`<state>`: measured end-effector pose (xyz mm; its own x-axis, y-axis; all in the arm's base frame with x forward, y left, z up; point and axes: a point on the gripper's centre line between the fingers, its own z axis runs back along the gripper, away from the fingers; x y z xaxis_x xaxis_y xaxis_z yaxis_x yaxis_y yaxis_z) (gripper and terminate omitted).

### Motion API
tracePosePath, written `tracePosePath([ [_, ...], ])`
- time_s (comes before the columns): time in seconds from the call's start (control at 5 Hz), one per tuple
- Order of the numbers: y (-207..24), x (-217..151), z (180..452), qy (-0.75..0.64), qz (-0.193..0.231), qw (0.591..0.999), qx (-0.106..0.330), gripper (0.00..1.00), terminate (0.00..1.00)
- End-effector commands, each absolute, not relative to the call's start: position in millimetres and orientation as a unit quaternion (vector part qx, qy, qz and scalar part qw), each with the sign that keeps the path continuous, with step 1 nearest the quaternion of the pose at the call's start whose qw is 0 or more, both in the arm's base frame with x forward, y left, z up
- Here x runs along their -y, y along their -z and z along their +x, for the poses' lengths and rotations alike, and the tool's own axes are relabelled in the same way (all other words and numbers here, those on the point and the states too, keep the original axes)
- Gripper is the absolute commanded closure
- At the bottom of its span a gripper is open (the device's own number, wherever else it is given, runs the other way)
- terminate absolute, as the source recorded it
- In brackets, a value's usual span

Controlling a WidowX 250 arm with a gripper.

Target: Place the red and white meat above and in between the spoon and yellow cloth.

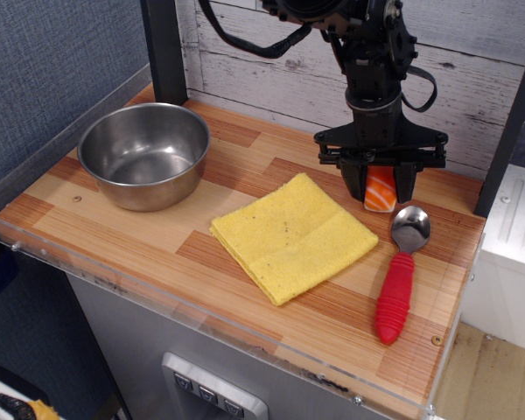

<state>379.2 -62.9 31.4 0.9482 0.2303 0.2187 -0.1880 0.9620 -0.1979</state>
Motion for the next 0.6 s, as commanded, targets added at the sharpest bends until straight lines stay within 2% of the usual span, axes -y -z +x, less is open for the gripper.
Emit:
tracePosePath([
  [0.0, -41.4, 59.5, 386.3, -0.132, -0.074, 0.980, 0.130, 0.00, 0.00],
  [0.4, -39.2, 57.4, 379.5, -0.156, -0.068, 0.979, 0.113, 0.00, 0.00],
])
